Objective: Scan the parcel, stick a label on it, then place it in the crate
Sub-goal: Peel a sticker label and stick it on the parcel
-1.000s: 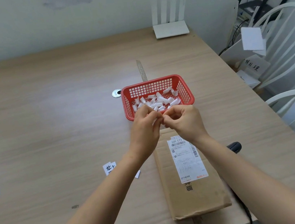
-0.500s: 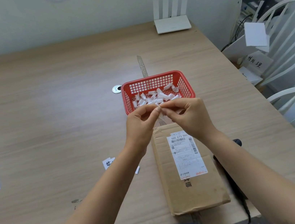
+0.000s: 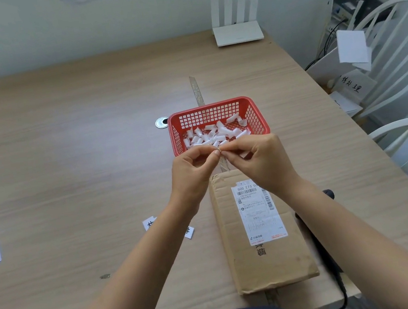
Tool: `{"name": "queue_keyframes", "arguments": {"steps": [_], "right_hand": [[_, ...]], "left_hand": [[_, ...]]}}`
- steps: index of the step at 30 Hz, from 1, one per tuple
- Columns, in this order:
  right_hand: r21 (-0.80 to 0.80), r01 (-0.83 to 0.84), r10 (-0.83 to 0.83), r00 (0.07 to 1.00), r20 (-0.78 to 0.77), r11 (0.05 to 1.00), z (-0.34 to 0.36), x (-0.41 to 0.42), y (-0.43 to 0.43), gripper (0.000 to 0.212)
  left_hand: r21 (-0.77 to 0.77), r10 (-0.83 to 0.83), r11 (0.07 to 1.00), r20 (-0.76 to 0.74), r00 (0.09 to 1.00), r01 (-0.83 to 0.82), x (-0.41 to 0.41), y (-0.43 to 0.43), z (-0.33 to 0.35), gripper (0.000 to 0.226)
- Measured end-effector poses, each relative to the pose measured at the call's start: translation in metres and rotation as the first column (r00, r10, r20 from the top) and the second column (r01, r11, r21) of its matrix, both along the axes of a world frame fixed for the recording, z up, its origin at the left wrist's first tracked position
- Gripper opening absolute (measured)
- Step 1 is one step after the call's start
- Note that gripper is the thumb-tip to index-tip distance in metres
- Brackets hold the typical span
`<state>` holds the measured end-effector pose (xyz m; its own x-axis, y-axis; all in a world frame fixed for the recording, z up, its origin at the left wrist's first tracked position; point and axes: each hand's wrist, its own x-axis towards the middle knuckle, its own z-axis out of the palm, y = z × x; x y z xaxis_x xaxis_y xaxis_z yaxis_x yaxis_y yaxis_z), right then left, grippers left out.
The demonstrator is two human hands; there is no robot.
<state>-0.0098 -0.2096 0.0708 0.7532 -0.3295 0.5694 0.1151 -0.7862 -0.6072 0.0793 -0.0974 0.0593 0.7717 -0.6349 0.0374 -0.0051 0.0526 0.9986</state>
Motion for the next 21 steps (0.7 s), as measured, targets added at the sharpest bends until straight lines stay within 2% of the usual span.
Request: {"name": "queue_keyframes", "arguments": {"steps": [8,14,18,21], "right_hand": [[-0.133,0.022,-0.029,0.998,-0.047,0.991,-0.002,-0.003,0.003,0.009],[-0.192,0.093,-0.100,0.995,-0.023,0.977,-0.006,0.000,0.006,0.009],[-0.157,0.158,-0.154,0.987,0.040,0.975,-0.011,0.004,0.011,0.011],[-0.058,0.165,-0.160,0.985,0.070,0.985,-0.018,0.006,0.012,0.009]], "left_hand": [[0.070,0.013,0.997,0.130,0.991,-0.023,-0.004,0.002,-0.001,0.013],[0.072,0.046,0.996,0.169,0.985,-0.059,-0.008,0.001,-0.004,0.025],[0.035,0.069,0.997,0.106,0.992,-0.073,-0.009,-0.001,-0.007,0.020],[0.021,0.061,0.998,0.063,0.996,-0.062,-0.008,-0.001,-0.008,0.020]]}}
